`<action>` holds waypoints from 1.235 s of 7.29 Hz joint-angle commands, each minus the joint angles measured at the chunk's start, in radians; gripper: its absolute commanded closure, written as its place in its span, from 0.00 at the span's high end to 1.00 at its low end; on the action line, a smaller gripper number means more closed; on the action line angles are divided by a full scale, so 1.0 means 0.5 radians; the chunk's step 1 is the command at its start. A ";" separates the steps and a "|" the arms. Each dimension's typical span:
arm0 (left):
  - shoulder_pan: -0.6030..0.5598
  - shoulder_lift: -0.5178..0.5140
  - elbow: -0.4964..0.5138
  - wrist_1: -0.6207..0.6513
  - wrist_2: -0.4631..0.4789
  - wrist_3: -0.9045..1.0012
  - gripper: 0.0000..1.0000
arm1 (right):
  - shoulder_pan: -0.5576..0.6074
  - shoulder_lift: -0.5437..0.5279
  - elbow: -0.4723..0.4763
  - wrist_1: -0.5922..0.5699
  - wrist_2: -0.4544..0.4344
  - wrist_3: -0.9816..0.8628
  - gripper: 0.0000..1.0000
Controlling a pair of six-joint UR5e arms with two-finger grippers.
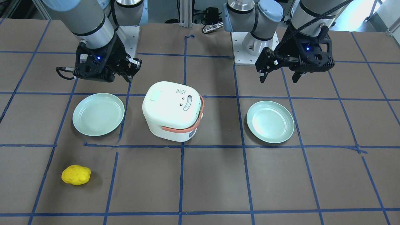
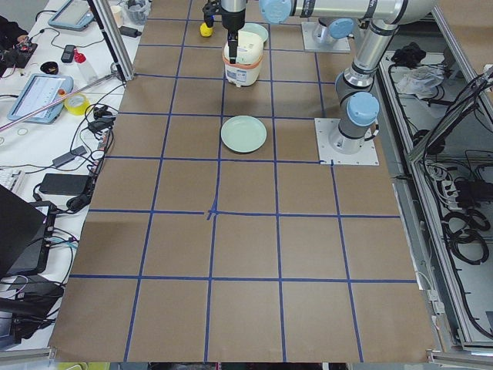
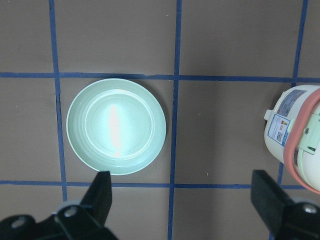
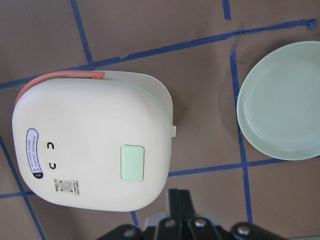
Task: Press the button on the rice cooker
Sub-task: 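Move the right gripper over the rice cooker lid toward its button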
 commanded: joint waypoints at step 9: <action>0.000 0.000 0.000 0.000 0.000 0.000 1.00 | 0.160 0.144 0.294 -0.401 0.073 0.123 0.00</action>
